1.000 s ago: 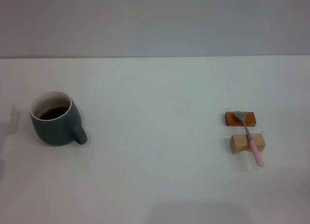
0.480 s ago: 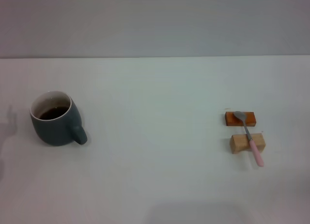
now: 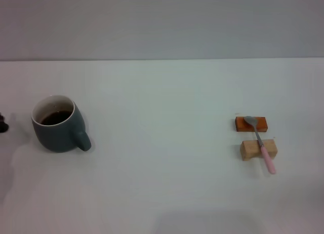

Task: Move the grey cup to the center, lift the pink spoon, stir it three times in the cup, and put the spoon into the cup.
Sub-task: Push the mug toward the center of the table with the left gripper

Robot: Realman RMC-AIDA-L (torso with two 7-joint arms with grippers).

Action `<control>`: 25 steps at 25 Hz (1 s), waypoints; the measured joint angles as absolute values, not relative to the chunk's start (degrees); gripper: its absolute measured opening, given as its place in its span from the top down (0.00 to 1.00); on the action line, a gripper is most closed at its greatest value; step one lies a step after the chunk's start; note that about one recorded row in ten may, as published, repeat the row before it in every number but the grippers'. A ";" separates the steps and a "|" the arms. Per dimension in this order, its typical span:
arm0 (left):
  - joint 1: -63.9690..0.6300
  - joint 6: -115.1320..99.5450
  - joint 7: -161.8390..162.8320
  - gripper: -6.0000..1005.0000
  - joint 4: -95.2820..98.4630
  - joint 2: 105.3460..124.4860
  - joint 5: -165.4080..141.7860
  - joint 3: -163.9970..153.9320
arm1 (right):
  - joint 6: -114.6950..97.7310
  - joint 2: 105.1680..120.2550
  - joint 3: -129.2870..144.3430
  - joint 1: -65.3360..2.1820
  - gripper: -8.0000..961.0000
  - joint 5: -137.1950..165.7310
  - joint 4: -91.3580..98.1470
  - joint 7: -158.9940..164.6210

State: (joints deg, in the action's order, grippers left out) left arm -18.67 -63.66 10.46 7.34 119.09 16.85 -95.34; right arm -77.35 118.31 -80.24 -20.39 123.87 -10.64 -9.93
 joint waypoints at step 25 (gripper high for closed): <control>-17.91 -63.09 10.62 1.00 12.34 118.87 16.76 -120.83 | -78.25 117.95 -80.24 -19.83 0.28 123.94 -11.16 -9.93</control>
State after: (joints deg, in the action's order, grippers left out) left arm -17.91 -63.09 10.62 12.34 118.87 16.76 -120.83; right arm -78.25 117.95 -80.24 -19.83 123.94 -11.16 -9.93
